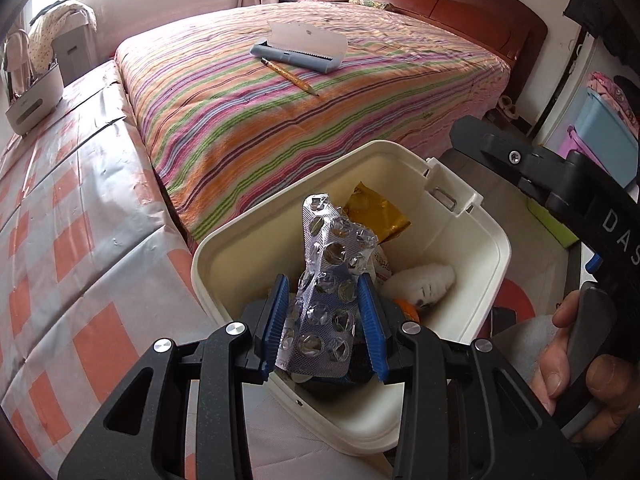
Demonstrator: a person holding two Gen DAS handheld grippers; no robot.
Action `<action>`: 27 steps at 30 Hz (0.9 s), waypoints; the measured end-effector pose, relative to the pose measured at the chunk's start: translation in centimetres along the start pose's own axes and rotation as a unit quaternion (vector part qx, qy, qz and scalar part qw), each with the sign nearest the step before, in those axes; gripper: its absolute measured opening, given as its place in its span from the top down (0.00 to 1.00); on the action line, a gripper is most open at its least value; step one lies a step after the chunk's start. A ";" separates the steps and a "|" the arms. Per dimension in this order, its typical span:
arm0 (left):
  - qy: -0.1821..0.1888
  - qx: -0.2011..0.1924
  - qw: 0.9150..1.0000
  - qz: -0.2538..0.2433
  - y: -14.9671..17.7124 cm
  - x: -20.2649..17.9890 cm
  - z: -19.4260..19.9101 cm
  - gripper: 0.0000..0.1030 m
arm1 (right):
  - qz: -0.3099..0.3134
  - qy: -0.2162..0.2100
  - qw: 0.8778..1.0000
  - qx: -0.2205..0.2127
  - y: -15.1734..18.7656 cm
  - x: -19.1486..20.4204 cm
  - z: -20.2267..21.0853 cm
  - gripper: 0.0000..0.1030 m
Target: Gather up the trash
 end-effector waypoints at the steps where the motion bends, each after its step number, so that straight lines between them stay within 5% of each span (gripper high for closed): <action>1: -0.001 0.001 1.000 -0.003 0.1 -0.2 -0.1 0.65 | -0.002 0.000 1.000 -0.001 0.0 -0.1 0.1 0.35; 4: -0.005 0.001 1.000 -0.008 0.2 -0.5 -0.3 0.57 | -0.007 0.003 1.000 -0.006 -0.2 -0.4 0.3 0.35; 6: -0.012 -0.012 1.000 -0.017 0.3 -0.8 -0.1 0.25 | -0.011 0.005 1.000 -0.009 -0.2 -0.6 0.4 0.35; 10: -0.028 -0.037 0.999 -0.027 0.2 -0.8 0.7 0.16 | -0.022 0.012 1.000 -0.017 -0.4 -1.3 0.6 0.35; 15: -0.099 -0.067 0.992 0.028 0.3 2.0 2.9 0.14 | -0.033 0.030 0.999 -0.015 -0.4 -1.9 0.7 0.23; 27: -0.238 -0.128 0.948 0.169 5.4 9.1 13.5 0.14 | 0.089 -0.010 0.996 0.024 2.5 6.4 6.3 0.19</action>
Point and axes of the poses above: each gripper's, at about its wrist camera, not at the fingertips, and z roughly against the way its jaws point, x to its left, y to its underside, the point moved 6 cm from there along -z, roughly the way its jaws point, and after that the axes turned 12 degrees about z, right-handed, at the moved point
